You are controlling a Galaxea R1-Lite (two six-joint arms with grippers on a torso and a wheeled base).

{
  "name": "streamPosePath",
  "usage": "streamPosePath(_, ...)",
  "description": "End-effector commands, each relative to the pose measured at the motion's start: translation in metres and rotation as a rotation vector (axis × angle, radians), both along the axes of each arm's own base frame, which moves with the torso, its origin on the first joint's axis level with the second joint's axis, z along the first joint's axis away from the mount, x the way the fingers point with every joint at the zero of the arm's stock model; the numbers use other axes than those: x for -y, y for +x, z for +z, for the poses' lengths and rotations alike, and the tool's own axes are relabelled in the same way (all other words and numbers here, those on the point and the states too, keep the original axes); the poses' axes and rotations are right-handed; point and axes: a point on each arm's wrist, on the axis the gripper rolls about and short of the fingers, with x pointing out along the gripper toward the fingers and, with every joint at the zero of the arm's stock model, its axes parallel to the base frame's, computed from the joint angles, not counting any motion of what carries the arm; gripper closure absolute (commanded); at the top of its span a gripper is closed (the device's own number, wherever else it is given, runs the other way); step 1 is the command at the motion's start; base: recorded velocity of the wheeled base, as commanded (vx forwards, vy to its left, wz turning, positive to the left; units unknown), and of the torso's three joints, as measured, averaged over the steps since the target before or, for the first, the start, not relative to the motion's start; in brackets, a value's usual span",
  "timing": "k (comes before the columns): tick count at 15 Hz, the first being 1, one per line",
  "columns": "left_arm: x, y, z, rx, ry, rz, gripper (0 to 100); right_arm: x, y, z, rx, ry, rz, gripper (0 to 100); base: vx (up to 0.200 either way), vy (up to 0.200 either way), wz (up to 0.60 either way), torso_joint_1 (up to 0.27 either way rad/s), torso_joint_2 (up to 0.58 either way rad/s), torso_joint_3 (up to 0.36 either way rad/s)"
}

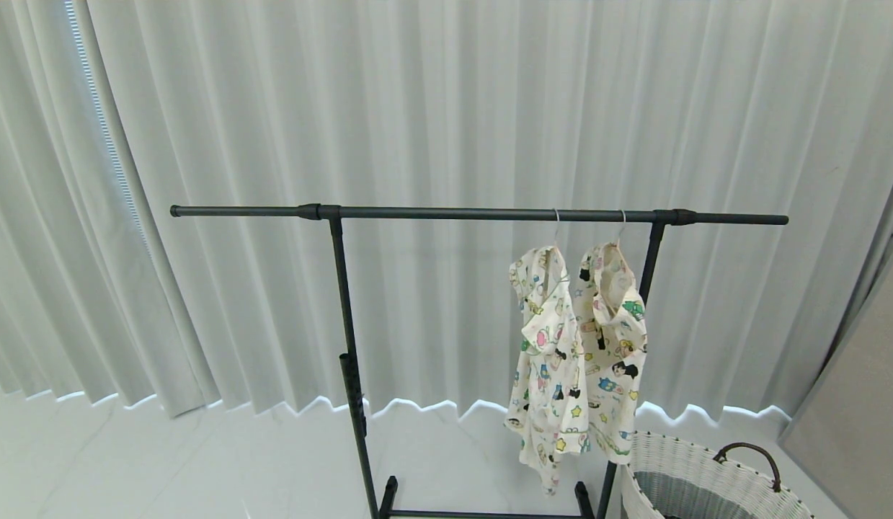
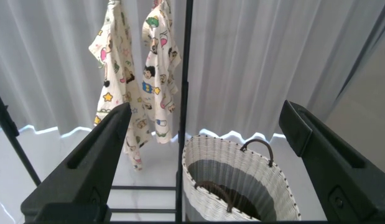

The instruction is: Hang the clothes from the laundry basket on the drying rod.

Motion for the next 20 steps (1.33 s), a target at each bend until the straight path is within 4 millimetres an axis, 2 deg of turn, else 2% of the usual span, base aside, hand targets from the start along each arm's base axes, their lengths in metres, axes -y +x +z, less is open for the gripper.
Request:
streamPosePath(1,0.0,0.0,-0.0002,0.0,0.0,0.0,0,0.0,-0.0001,-0.0001,0.001,0.0,0.0,0,0.0,0.0,0.0,0.0,0.0,0.0)
streamPosePath(20,-0.0001,0.0,-0.0002,0.0,0.0,0.0,0,0.0,-0.0001,-0.0001,0.002,-0.017,0.002,0,0.0,0.0,0.0,0.0,0.0,0.0)
